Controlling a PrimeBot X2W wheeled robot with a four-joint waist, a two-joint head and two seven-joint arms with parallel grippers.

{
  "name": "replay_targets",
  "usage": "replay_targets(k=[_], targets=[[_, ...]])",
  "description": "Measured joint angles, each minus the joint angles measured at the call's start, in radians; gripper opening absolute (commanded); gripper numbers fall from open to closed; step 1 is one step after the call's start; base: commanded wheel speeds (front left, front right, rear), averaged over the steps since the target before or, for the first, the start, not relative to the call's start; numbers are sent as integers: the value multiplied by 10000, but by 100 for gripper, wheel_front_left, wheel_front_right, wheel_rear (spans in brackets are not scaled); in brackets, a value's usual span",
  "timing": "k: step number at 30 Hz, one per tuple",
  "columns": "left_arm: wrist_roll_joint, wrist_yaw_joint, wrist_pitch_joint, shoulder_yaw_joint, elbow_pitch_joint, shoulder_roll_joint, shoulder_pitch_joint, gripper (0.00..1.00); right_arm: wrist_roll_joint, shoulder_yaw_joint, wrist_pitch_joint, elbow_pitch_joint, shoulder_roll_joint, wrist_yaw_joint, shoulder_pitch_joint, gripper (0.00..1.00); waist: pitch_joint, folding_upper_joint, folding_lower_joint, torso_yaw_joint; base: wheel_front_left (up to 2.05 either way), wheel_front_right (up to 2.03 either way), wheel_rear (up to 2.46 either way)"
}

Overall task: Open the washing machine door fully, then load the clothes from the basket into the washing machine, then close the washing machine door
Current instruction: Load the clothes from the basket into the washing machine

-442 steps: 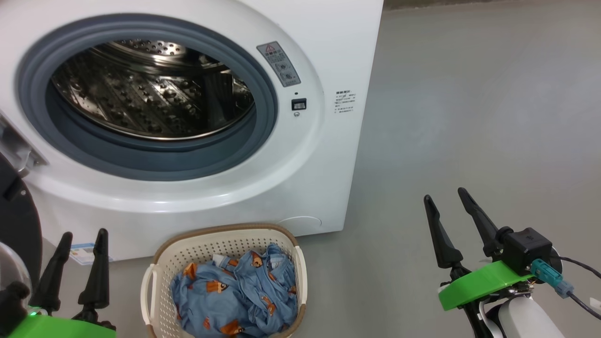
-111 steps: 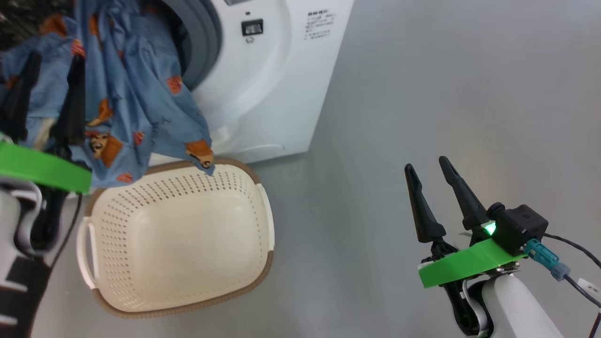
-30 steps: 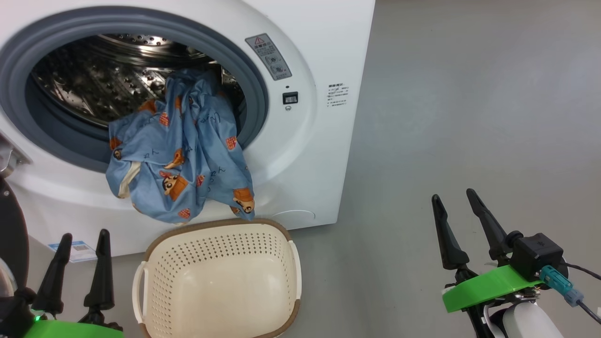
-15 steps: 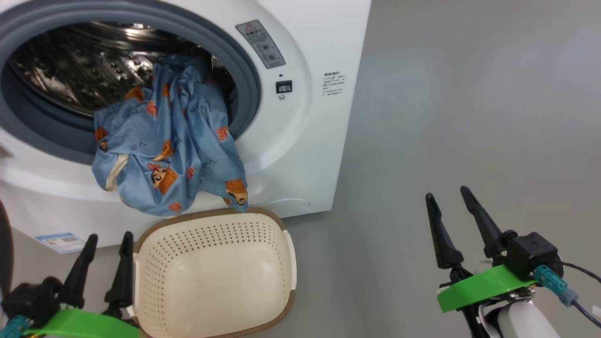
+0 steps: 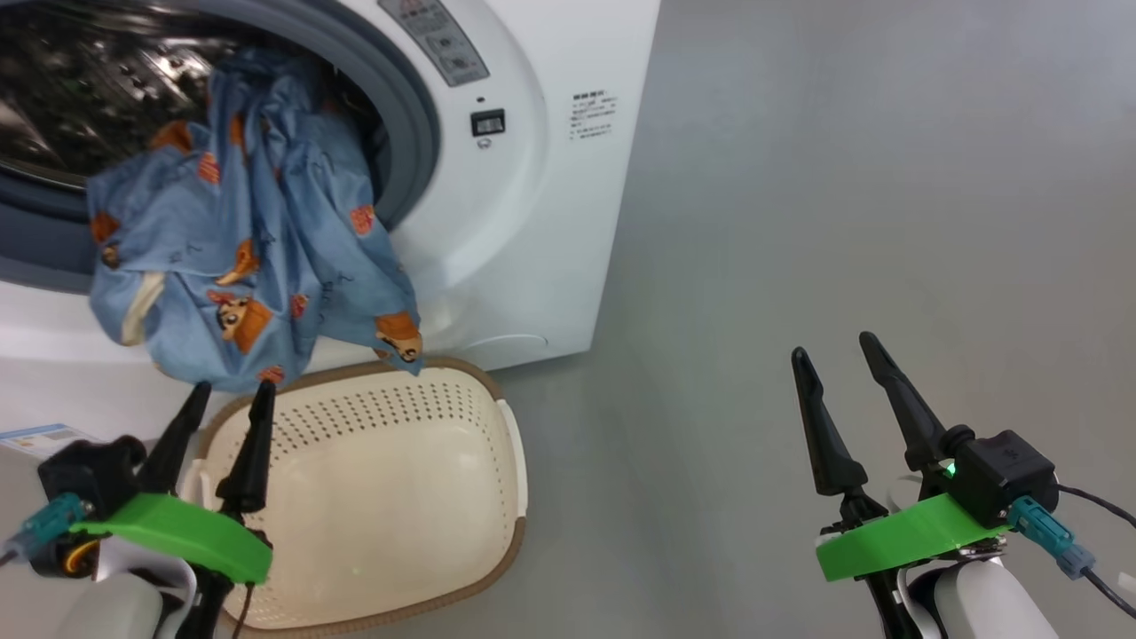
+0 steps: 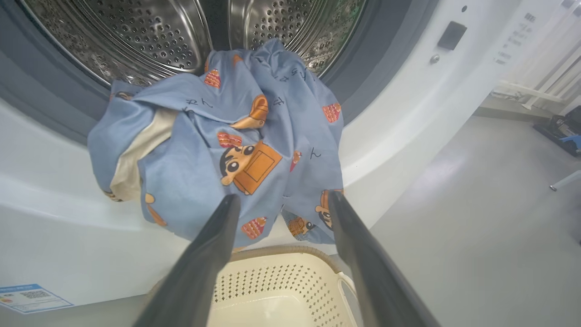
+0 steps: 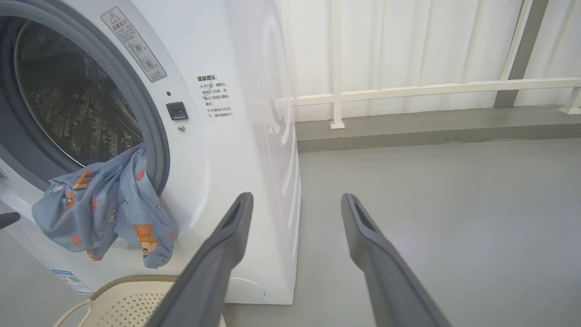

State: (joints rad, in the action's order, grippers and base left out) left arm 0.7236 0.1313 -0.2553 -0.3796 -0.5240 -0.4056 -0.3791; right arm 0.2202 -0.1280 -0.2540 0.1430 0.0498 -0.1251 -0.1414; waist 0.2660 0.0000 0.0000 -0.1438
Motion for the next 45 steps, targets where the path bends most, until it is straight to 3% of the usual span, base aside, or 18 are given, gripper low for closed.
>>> replay_targets(k=[21,30,40,41,42,45], targets=[[1929,0,0,-1950,-2105,-807,-3022,100,268,-303,0,-890,-48,0,-196,100,1874,0,0,-970,0,0,0],[2895,0,88,-2568,-3229,-757,-4086,100,355,-389,0,-1103,-58,0,-198,100,2331,0,0,-1254,0,0,0],[3528,0,73,-2539,-4071,-539,-4983,99,420,-569,0,-1223,-61,0,-201,100,2643,0,0,-1410,0,0,0],[3557,0,73,-2537,-4069,-523,-4984,44,431,-569,0,-1221,-61,0,-201,100,2651,0,0,-1405,0,0,0],[3568,0,73,-2541,-4056,-518,-4986,0,431,-569,0,-1221,-61,0,-203,100,2656,0,0,-1397,0,0,0],[3565,0,75,-2562,-3868,-522,-5018,0,433,-569,0,-1220,-61,0,-213,100,2661,0,0,-1350,0,0,0]])
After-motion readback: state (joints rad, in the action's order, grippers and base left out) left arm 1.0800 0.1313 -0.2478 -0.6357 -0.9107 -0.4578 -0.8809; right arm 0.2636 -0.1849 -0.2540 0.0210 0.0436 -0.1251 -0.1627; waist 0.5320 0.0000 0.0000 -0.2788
